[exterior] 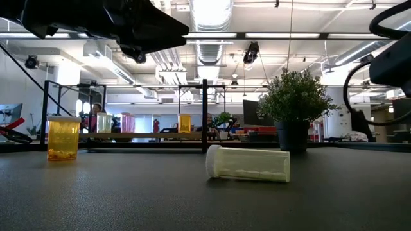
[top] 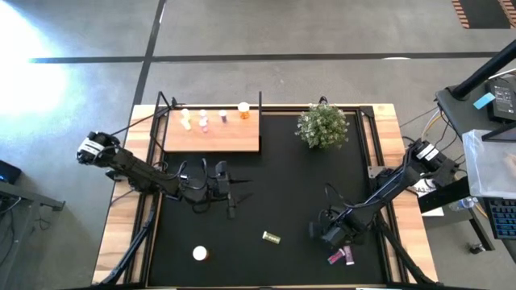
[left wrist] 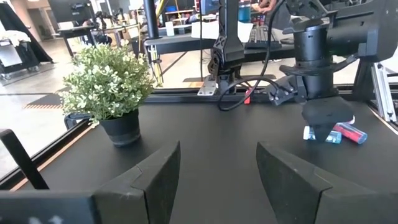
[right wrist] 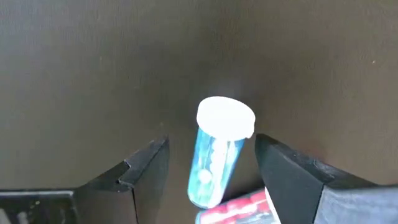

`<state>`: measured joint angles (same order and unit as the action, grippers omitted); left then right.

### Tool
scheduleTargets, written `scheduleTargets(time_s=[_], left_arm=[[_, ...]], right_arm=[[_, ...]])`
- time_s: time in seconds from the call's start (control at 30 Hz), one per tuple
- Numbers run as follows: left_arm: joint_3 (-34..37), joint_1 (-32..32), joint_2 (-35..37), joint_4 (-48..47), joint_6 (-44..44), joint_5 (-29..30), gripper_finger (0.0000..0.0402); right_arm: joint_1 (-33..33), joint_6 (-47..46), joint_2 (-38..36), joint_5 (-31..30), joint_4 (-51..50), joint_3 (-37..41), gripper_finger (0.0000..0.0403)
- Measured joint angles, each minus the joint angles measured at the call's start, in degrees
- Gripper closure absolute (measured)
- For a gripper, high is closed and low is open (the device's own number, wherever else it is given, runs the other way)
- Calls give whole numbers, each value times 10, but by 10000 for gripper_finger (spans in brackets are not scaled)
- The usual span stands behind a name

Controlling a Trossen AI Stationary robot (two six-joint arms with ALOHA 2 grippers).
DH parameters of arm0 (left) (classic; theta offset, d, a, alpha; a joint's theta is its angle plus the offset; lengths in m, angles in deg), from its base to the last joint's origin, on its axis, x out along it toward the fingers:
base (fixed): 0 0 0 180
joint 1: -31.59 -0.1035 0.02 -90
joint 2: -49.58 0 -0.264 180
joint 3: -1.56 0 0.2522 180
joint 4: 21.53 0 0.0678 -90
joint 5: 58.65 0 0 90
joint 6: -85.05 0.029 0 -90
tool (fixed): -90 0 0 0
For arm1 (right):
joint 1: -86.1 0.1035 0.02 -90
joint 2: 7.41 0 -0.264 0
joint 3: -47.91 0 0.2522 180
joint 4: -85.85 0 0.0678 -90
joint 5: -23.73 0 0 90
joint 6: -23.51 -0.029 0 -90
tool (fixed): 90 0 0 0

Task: Pick and place medicine bottles onto shelf by color
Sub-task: Put the top blue medicine bottle on the shelf aligned with the other blue medicine bottle

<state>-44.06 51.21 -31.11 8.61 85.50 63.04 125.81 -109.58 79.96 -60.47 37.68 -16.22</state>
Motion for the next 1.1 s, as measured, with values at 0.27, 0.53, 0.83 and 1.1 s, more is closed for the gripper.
scheduleTargets(time_s=[0.27, 0.53, 0.83, 1.1], left_arm=[[0, 0, 0, -4, 0, 0, 206], [0, 0, 0, -4, 0, 1, 206], [0, 0, 0, -4, 0, 1, 206], [0, 0, 0, -4, 0, 1, 206]], right_arm=[[0, 35, 19, 12, 19, 0, 175], [1, 39, 25, 46, 35, -1, 177], [2, 49, 27, 38, 20, -2, 243], [2, 68, 26, 37, 15, -2, 306]])
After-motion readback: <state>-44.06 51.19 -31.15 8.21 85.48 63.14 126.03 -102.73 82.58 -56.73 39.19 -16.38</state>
